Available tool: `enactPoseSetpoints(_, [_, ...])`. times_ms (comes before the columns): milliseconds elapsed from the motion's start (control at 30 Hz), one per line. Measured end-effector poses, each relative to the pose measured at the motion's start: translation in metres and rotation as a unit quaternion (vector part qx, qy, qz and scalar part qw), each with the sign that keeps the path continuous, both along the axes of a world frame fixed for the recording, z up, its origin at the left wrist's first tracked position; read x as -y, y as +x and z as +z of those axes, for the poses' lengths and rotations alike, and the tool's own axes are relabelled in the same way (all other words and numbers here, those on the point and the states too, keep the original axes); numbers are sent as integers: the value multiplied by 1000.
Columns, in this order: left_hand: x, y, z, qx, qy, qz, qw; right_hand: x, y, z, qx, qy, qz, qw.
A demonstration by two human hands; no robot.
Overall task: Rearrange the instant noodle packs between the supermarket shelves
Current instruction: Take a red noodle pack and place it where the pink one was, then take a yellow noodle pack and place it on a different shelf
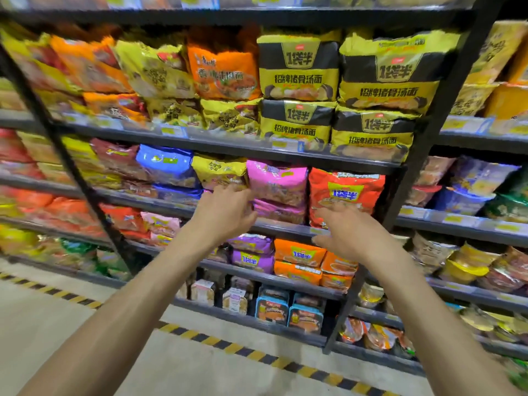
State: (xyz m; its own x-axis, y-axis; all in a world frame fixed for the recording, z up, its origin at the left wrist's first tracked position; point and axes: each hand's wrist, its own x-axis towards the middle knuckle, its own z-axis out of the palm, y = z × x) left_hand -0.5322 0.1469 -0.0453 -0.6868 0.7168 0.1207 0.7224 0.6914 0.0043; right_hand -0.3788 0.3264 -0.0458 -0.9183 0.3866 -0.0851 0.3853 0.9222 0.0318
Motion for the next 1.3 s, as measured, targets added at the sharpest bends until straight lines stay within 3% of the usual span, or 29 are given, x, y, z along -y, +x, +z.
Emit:
enactPoseSetpoints(467, [175,2,39,-36,-32,117,992,150,-50,51,-36,37,130,990])
enactPoseSetpoints(767, [329,-31,42,-87,-32,165,982,304,-116,67,-40,45,177,982])
enactPoseSetpoints(1300, [592,-95,46,-57,-36,300,952,561,-232,59,-67,55,297,951])
